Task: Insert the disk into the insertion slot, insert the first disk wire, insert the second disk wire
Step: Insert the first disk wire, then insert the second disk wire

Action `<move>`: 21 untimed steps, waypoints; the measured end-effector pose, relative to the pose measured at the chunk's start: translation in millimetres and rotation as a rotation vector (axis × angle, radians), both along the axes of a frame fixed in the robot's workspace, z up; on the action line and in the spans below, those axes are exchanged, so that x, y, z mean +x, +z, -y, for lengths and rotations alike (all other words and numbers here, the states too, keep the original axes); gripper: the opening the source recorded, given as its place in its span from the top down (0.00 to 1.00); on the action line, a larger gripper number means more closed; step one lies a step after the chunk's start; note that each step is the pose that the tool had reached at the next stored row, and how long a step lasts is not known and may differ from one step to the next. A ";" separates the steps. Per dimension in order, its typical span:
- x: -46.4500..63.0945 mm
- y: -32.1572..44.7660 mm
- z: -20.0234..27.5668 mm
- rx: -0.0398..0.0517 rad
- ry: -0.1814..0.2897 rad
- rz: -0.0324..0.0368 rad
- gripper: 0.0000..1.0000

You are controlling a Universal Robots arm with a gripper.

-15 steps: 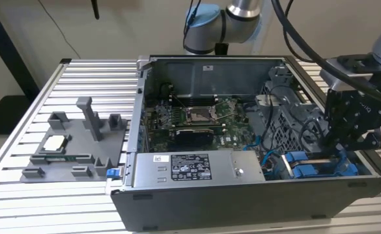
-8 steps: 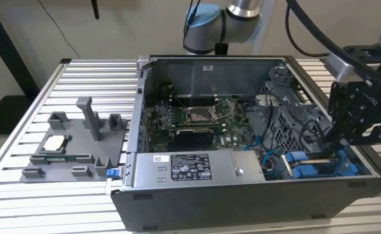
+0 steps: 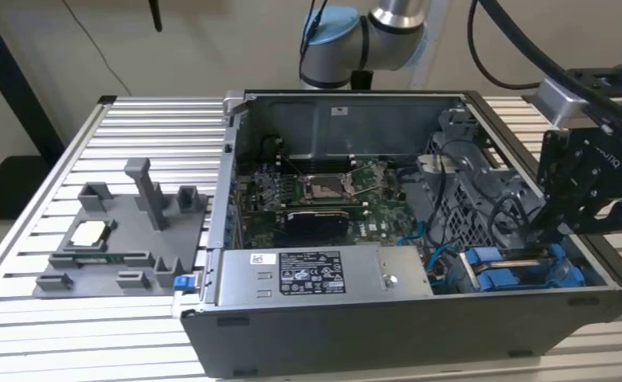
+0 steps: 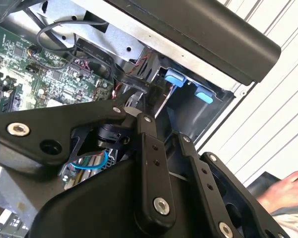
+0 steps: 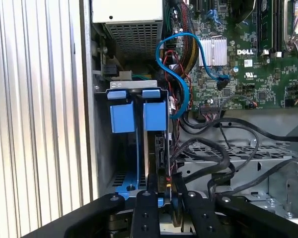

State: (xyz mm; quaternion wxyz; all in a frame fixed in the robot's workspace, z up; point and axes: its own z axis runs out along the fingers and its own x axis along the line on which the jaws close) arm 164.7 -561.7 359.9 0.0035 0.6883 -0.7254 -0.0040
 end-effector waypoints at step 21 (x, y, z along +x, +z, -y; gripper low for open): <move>5.4 21.7 -9.7 -0.0010 0.000 -0.0004 0.74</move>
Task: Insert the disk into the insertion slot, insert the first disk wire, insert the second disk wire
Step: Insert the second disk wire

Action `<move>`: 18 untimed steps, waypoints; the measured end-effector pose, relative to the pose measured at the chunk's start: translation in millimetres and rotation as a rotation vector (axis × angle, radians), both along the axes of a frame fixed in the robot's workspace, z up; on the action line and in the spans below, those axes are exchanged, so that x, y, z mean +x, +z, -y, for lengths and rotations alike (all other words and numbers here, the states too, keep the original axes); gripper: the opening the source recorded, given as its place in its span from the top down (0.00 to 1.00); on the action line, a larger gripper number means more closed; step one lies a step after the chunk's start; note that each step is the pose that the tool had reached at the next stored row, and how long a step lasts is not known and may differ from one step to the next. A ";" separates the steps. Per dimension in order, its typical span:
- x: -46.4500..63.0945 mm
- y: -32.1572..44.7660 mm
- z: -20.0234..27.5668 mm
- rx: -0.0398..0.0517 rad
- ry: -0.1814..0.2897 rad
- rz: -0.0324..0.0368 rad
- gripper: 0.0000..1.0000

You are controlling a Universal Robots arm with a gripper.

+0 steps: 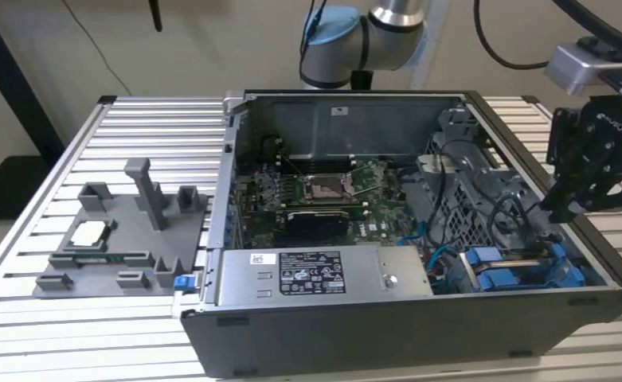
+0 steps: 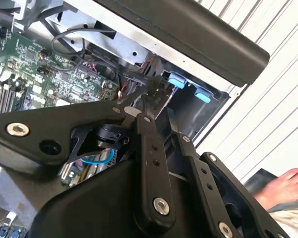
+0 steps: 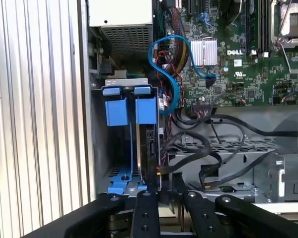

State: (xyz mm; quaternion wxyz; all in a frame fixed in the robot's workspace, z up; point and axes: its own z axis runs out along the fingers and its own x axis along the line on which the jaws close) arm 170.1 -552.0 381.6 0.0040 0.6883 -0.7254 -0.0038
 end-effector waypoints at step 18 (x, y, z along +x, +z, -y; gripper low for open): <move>10.3 4.0 -0.3 -0.0001 0.000 -0.0018 0.74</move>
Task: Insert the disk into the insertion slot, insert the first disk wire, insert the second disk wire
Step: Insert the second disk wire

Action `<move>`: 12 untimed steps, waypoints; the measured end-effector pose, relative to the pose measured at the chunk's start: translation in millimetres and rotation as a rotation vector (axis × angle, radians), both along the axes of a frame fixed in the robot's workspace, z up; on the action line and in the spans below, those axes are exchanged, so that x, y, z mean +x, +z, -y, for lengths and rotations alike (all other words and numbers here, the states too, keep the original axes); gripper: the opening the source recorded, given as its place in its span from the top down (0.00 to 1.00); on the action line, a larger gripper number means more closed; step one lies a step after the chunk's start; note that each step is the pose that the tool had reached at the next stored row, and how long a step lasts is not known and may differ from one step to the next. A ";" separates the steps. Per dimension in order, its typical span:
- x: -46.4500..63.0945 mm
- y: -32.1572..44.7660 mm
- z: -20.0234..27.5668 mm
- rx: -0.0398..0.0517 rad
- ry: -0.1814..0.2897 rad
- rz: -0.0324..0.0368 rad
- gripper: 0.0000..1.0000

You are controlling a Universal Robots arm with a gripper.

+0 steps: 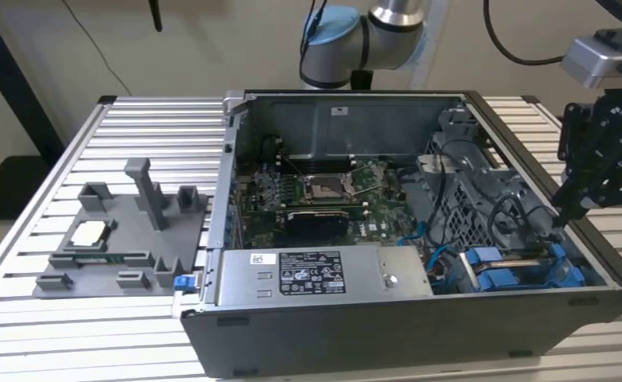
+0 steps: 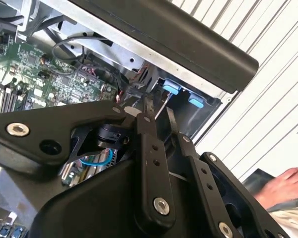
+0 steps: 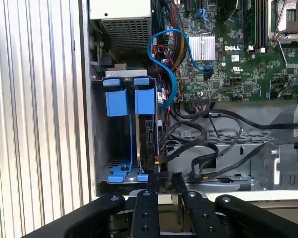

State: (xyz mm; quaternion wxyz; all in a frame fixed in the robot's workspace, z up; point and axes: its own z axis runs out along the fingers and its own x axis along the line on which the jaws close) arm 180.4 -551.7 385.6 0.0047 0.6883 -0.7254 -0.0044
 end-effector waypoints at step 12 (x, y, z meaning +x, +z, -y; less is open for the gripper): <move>0.1 -3.3 0.0 0.0001 -0.001 0.0000 0.74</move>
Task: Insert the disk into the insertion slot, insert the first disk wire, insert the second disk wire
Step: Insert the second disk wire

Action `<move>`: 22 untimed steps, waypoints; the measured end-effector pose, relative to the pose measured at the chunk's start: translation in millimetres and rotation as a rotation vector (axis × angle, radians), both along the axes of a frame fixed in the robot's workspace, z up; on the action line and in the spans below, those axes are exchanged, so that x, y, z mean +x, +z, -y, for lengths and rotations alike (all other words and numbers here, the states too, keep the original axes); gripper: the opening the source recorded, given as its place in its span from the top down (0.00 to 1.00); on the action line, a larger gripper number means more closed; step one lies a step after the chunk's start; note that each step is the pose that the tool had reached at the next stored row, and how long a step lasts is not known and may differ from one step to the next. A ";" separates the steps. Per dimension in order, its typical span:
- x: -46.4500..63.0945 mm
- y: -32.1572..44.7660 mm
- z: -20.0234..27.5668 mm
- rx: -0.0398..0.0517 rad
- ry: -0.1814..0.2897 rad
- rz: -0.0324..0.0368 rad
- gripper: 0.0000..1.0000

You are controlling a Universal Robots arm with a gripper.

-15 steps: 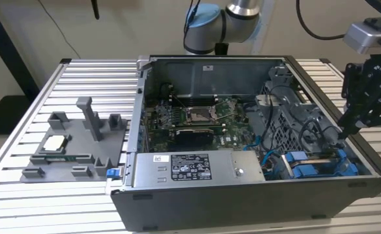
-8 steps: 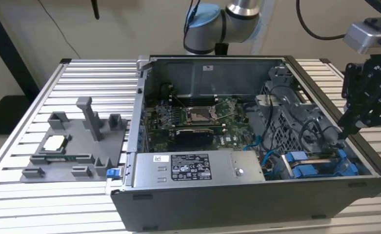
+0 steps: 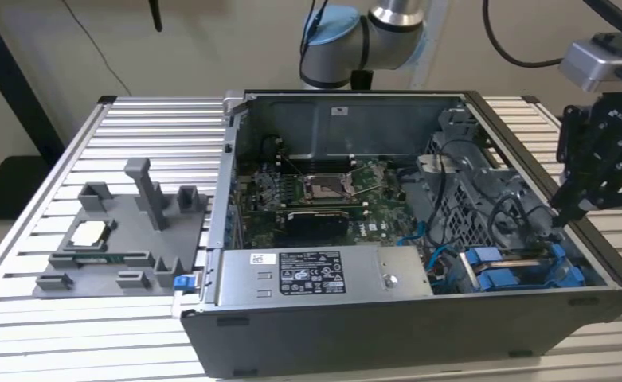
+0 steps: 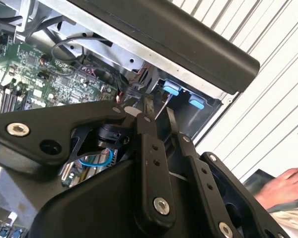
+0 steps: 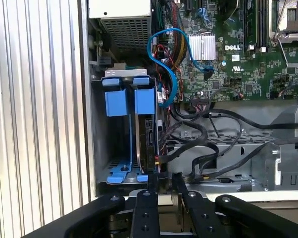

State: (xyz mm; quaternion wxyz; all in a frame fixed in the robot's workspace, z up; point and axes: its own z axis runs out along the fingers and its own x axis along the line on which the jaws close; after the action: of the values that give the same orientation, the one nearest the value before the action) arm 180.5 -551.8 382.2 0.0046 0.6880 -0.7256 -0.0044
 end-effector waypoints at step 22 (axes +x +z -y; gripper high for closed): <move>0.2 -9.5 1.6 0.0017 -0.005 0.0000 0.84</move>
State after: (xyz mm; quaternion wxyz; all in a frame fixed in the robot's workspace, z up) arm 180.7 -553.4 372.8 0.0040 0.6863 -0.7273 -0.0050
